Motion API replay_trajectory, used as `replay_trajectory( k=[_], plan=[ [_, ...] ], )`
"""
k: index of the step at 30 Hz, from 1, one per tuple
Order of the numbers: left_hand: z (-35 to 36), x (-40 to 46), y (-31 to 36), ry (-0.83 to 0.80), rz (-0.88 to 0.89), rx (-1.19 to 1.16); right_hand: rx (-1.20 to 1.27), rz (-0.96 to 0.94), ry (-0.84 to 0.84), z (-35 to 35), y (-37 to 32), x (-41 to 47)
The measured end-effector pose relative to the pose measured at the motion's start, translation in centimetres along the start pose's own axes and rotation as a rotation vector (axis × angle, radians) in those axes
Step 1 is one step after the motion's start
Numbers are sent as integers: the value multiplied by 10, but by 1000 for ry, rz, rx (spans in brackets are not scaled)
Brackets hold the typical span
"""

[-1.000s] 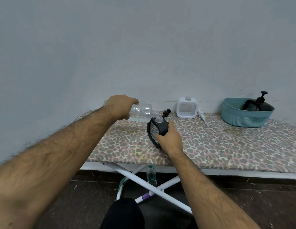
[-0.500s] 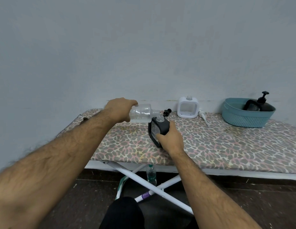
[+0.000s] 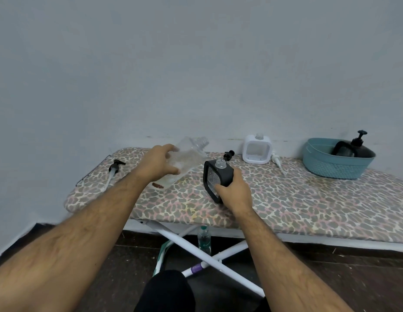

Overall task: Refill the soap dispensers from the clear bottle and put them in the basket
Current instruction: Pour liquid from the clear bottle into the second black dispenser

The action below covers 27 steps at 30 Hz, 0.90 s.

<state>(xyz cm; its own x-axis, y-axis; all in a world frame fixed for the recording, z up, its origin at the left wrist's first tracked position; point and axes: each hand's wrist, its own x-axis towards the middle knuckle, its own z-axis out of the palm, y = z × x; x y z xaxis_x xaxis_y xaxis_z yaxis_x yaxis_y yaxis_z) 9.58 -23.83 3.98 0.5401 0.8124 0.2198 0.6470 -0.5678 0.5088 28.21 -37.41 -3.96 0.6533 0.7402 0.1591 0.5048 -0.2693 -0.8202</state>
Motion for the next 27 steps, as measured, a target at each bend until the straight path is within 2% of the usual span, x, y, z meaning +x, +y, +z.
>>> replay_trajectory(
  k=[11,20,27],
  plan=[
    [-3,-5,-78,282,-264,-549,21,-10,12,2,1,0],
    [1,-10,-102,318,-300,-689,34,-5,8,3,2,0],
    [0,-16,-103,316,-261,-643,20,4,4,3,2,0]
  ],
)
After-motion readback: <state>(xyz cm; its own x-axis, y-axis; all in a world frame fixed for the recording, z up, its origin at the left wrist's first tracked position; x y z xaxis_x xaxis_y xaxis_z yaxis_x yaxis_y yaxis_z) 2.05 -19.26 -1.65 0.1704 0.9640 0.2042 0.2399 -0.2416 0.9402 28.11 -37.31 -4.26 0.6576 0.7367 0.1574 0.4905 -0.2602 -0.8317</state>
